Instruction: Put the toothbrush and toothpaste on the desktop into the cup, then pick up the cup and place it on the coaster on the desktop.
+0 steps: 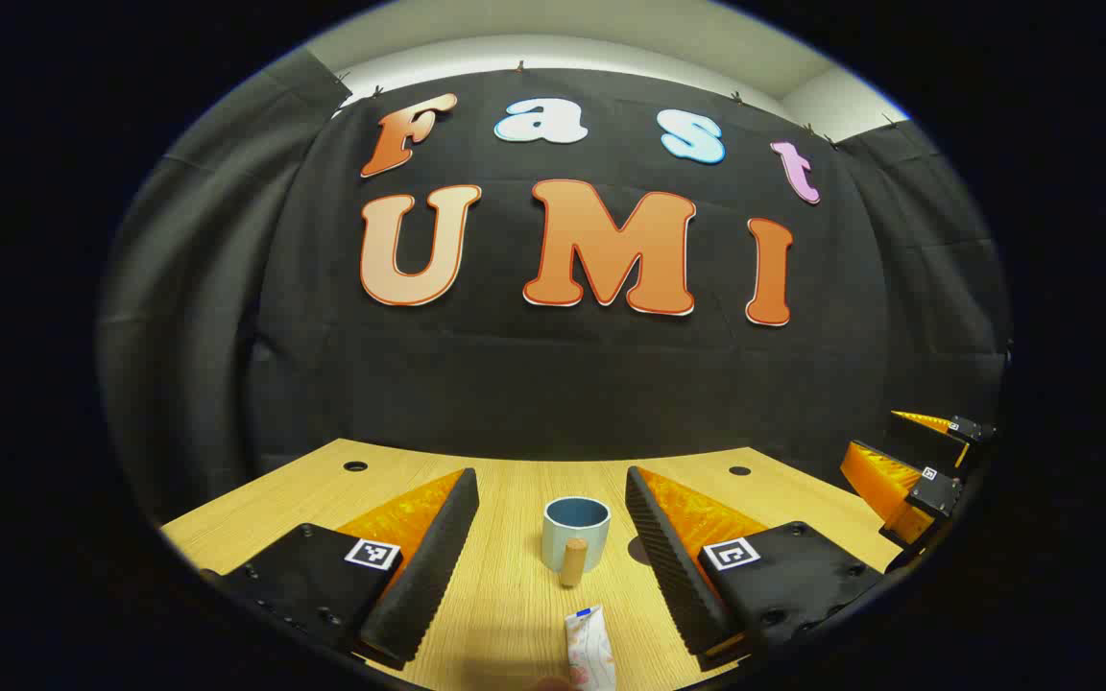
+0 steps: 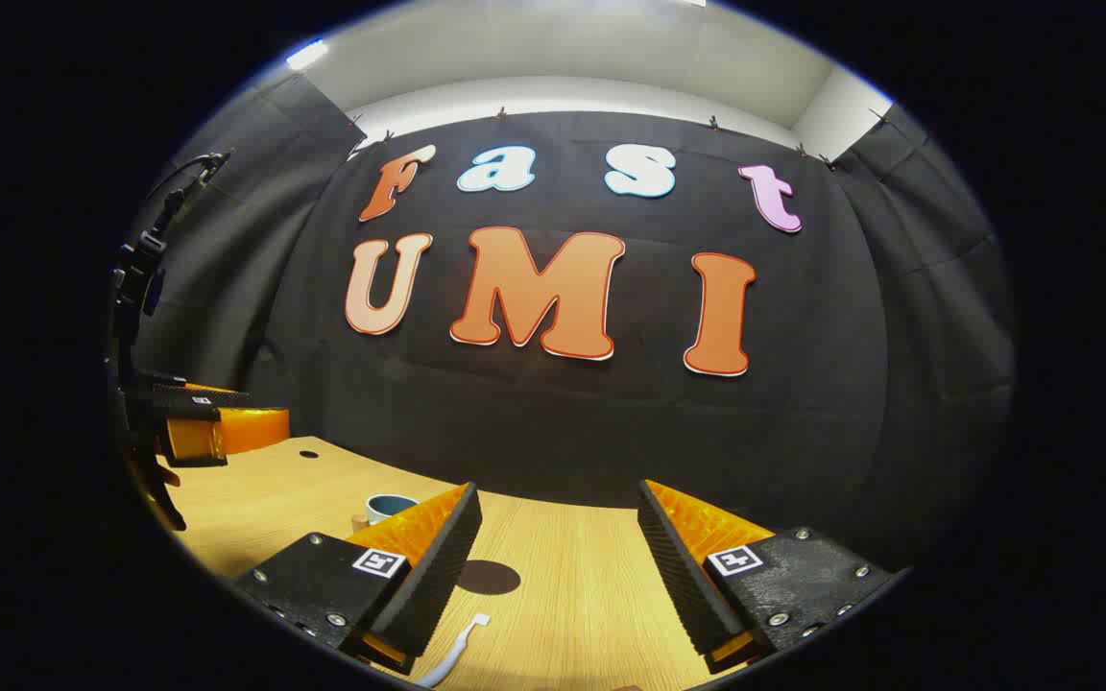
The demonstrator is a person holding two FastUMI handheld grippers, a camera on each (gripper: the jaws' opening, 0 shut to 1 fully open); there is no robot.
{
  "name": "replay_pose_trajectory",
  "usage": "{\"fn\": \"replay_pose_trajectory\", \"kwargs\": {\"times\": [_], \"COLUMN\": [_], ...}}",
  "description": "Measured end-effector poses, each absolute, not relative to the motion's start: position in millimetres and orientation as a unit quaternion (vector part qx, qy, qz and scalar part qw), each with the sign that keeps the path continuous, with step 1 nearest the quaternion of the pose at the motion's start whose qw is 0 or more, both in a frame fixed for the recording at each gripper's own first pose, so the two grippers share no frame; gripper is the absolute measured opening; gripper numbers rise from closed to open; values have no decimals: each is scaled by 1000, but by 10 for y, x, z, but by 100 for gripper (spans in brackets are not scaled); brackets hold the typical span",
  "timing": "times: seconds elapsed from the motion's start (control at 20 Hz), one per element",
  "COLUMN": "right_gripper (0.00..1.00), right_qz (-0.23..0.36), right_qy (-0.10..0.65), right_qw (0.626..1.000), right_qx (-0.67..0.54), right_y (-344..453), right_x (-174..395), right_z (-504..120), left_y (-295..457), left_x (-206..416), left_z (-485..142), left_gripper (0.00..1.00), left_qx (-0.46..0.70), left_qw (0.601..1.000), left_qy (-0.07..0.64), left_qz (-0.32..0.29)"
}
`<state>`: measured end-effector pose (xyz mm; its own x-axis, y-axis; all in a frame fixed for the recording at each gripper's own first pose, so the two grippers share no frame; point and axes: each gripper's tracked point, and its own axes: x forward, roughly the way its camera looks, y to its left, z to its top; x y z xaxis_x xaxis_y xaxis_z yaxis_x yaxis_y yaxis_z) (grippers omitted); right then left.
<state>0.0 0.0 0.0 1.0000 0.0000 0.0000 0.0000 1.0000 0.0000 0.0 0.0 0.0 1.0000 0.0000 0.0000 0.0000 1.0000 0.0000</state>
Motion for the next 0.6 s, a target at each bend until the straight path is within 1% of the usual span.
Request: {"fn": "replay_pose_trajectory", "kwargs": {"times": [0.15, 0.35, 0.6], "right_gripper": [98, 98, 98], "right_qz": [13, 9, 12], "right_qy": [4, 9, 14], "right_qw": [1000, 1000, 999], "right_qx": [19, 22, 29], "right_y": [39, 5, -1], "right_x": [-6, -24, -26], "right_z": [24, 23, -7], "left_y": [-42, -121, -122], "left_x": [30, 16, -3], "left_z": [-79, -36, -42], "left_gripper": [99, 98, 99], "left_qx": [18, 15, 18], "left_qw": [1000, 1000, 1000], "left_qy": [11, 8, 7], "left_qz": [11, 3, 4]}}
